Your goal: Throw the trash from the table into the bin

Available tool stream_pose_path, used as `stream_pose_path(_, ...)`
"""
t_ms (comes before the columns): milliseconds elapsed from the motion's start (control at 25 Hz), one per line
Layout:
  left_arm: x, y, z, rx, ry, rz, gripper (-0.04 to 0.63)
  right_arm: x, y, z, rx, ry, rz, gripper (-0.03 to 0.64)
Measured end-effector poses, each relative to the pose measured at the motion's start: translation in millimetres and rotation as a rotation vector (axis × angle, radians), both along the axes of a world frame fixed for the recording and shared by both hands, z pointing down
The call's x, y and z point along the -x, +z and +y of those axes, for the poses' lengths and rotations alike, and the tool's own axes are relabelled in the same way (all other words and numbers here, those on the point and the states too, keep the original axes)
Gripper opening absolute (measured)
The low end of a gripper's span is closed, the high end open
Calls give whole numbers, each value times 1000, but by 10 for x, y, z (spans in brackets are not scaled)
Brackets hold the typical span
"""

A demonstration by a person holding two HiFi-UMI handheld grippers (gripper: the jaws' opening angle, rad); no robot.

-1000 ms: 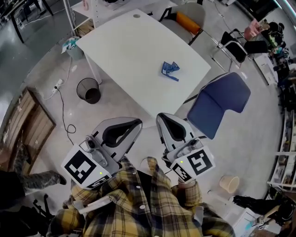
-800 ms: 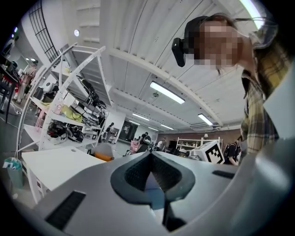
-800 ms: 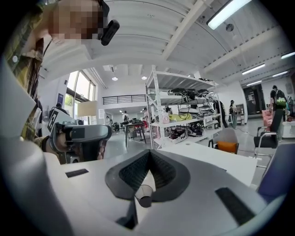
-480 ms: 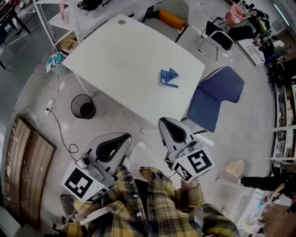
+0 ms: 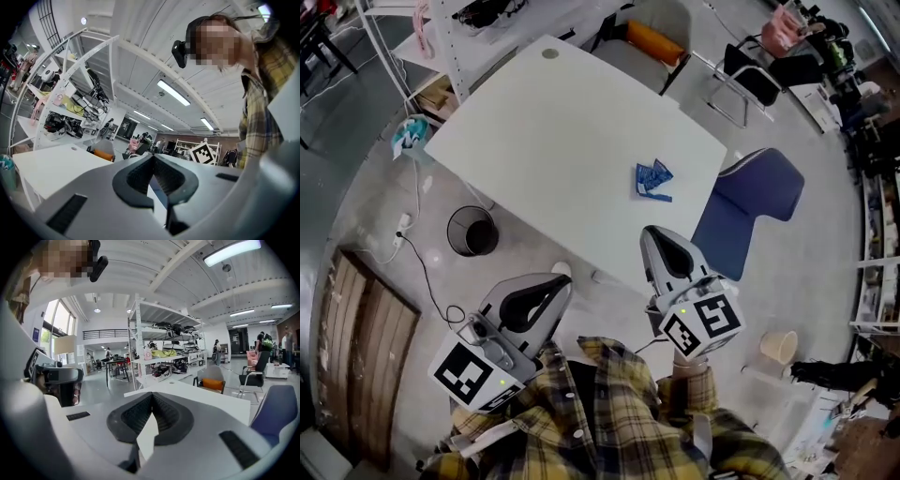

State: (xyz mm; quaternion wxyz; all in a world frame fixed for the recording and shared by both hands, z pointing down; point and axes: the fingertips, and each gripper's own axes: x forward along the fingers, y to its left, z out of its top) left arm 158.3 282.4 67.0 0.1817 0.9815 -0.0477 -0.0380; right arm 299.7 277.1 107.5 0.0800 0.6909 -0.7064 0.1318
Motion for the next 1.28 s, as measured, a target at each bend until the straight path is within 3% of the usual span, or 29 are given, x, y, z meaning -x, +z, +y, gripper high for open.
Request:
stream_pose_path(320, -743, -203, -570, -48, 115, -9, 6, -805, -11, -351, -11, 149, -42, -2)
stream_pose_path(640, -1402, -199, -765, -71, 221, -12, 6, -1569, 258, -338, 38, 289, -80, -2)
stream_pose_path(1280, -1847, -257, -1176, -57, 389, 5, 6, -1909, 472, -509, 95, 425, -169, 1)
